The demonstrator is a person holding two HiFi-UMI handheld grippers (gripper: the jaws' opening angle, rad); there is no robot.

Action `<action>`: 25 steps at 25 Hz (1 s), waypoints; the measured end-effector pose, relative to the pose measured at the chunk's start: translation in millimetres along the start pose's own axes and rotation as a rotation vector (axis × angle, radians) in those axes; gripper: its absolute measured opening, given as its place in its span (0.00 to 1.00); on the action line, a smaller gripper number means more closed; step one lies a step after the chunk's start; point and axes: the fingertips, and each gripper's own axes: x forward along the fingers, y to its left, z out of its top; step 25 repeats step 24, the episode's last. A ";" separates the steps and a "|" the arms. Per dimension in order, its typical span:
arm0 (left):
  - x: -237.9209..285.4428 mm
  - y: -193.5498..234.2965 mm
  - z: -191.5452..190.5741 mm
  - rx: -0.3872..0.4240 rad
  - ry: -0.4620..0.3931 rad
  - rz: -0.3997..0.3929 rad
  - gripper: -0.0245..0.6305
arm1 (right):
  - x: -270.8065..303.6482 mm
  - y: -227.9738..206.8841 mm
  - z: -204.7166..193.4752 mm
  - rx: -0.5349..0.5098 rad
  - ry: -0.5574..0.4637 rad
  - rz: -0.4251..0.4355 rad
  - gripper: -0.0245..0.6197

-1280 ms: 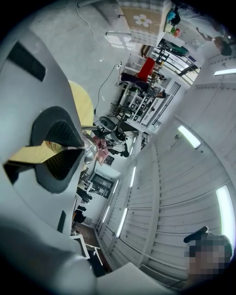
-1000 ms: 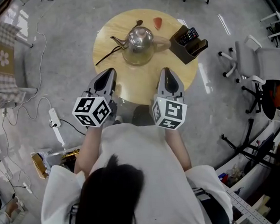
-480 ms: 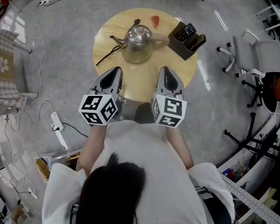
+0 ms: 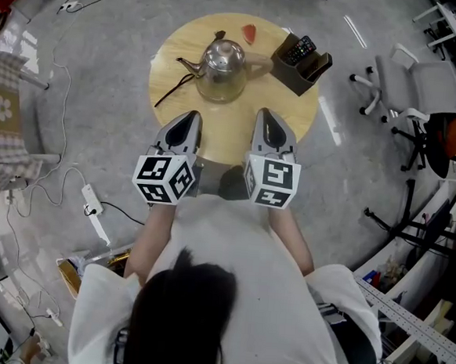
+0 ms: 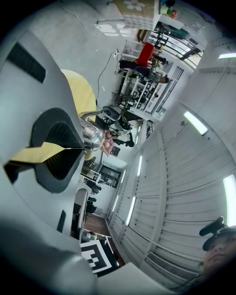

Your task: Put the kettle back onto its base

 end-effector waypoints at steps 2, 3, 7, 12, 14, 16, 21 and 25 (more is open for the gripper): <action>-0.6 -0.4 -0.4 0.003 0.001 0.000 0.08 | -0.7 2.3 -0.1 -0.011 0.001 0.001 0.08; -0.4 -1.0 -1.5 0.004 0.002 0.000 0.08 | -0.7 3.3 -0.6 -0.014 0.002 0.002 0.08; 0.8 -7.5 -5.8 0.015 0.010 -0.008 0.08 | -1.7 6.5 -1.4 -0.016 0.007 0.012 0.08; 0.7 -12.5 -5.2 0.022 0.007 -0.015 0.08 | -2.8 8.7 -0.5 -0.019 0.007 0.022 0.08; -0.3 -14.0 -6.3 0.022 0.012 -0.022 0.08 | -4.0 9.7 -0.9 -0.027 0.006 0.022 0.08; -1.6 -15.2 -6.7 0.024 0.013 -0.027 0.08 | -5.3 12.6 0.0 -0.048 0.003 0.023 0.08; -2.3 -17.5 -7.7 0.029 0.011 -0.029 0.08 | -6.8 16.9 -0.6 -0.056 0.006 0.035 0.08; -1.7 -19.1 -7.5 0.031 0.013 -0.035 0.08 | -7.6 15.9 -1.4 -0.053 0.008 0.036 0.08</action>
